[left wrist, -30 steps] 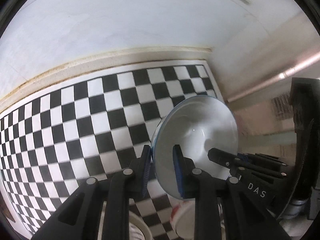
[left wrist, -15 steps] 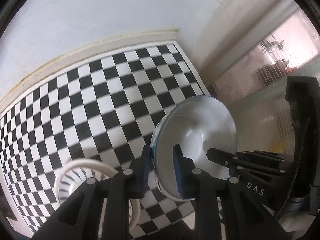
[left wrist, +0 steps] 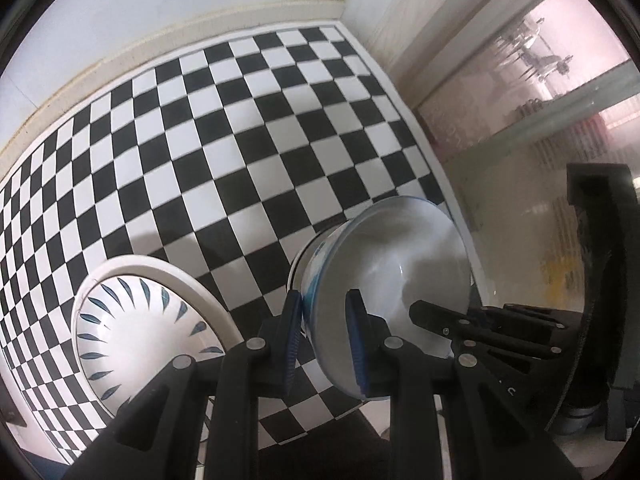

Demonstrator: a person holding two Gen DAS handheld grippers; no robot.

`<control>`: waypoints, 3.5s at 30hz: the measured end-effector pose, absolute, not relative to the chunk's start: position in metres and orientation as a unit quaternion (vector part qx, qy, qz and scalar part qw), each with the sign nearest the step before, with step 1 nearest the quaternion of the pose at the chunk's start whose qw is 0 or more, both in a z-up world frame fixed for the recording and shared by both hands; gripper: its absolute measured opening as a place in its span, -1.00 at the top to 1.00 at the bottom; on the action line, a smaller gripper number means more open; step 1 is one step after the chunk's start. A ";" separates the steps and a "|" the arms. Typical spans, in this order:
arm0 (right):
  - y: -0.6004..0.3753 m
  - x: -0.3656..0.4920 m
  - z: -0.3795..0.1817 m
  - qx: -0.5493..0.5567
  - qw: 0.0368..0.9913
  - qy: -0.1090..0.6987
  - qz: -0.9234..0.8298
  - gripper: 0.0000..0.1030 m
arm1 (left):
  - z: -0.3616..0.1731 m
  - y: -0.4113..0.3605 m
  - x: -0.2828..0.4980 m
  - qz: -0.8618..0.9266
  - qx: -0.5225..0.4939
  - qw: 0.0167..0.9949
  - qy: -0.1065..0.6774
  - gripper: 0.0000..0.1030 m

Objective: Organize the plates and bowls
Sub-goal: 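Carry the white bowl with both grippers and lower it onto the bowl stack, then open both grippers and lift them away from the bowl stack, then grasp the rim of the bowl stack with both grippers and lift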

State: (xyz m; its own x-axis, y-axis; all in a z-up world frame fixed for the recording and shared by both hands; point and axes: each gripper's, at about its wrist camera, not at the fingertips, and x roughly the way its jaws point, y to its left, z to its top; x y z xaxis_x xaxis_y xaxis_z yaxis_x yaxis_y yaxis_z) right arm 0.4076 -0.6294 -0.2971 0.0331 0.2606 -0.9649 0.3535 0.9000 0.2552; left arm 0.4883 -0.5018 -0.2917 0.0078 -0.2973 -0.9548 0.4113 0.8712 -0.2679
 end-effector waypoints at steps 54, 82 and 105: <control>-0.626 0.444 -0.305 0.138 0.659 0.739 -0.022 0.82 | -0.327 -0.517 0.499 -0.211 0.073 0.678 0.700 0.62; -0.592 0.375 -0.142 0.088 0.775 0.623 -0.059 0.65 | -0.180 -0.472 0.440 -0.216 0.105 0.773 0.587 0.59; -0.565 0.321 -0.070 0.072 0.804 0.588 -0.053 0.65 | -0.124 -0.442 0.389 -0.243 0.120 0.783 0.559 0.59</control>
State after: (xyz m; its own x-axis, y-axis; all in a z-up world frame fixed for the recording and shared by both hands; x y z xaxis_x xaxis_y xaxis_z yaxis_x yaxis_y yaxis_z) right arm 0.3212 -0.5646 -0.0700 0.3034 -0.0012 -0.9529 0.1701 0.9840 0.0529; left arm 0.3892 -0.4421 -0.1240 0.2562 -0.2456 -0.9349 0.5148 0.8533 -0.0831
